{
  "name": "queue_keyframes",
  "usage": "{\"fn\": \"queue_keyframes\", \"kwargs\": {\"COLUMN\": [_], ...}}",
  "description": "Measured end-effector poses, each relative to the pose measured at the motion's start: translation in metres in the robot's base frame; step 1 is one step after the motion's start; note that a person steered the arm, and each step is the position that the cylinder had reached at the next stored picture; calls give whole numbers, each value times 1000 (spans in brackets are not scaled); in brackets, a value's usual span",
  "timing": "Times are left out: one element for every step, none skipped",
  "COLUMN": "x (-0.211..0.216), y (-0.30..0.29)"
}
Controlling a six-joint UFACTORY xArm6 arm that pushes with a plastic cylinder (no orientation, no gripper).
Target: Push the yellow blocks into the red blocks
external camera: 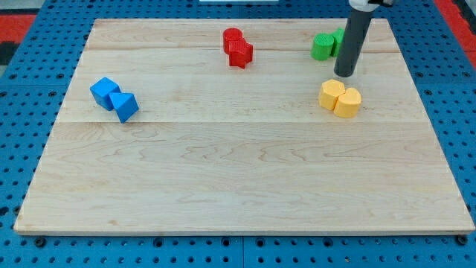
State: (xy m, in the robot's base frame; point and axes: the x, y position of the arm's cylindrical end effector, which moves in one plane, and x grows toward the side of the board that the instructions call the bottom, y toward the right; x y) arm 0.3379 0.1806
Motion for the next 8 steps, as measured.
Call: {"fn": "queue_keyframes", "kwargs": {"x": [5, 24, 46, 71, 71, 81, 116, 108], "y": [23, 50, 50, 22, -9, -26, -22, -37]}}
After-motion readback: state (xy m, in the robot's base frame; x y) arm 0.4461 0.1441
